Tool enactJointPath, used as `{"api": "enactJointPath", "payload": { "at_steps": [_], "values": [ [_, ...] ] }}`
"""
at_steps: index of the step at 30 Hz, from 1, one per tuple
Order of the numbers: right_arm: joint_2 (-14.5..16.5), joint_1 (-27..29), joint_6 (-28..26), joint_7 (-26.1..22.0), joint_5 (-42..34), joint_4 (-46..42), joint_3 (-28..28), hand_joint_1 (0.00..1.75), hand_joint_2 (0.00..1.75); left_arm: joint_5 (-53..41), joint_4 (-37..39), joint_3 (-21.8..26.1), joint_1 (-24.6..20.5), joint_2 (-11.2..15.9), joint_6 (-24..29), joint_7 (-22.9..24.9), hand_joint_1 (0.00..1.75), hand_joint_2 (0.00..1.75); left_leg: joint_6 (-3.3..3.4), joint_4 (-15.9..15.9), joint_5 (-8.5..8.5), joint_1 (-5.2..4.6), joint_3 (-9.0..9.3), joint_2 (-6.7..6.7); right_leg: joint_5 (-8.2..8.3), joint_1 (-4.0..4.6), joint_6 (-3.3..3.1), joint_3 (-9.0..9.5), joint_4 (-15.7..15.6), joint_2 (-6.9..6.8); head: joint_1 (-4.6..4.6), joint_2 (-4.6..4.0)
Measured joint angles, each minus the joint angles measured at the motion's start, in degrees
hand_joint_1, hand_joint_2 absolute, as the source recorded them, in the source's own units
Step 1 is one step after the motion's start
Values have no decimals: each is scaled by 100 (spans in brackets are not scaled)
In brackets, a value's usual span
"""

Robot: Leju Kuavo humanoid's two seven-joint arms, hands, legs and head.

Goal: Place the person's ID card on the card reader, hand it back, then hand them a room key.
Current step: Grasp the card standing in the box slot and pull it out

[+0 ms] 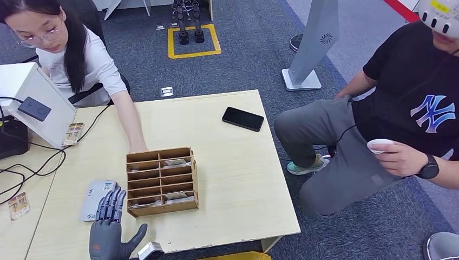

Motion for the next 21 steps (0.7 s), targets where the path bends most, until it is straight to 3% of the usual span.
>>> {"api": "enactJointPath", "payload": {
  "at_steps": [21],
  "values": [
    [22,-5,42,-9,181,-2,-110,0,0,-733,-192,178,-100,-103,2,-190,0,175,0,0,0,0,0,0,0,0,0,0,0,0,-1,0]
  ]
}}
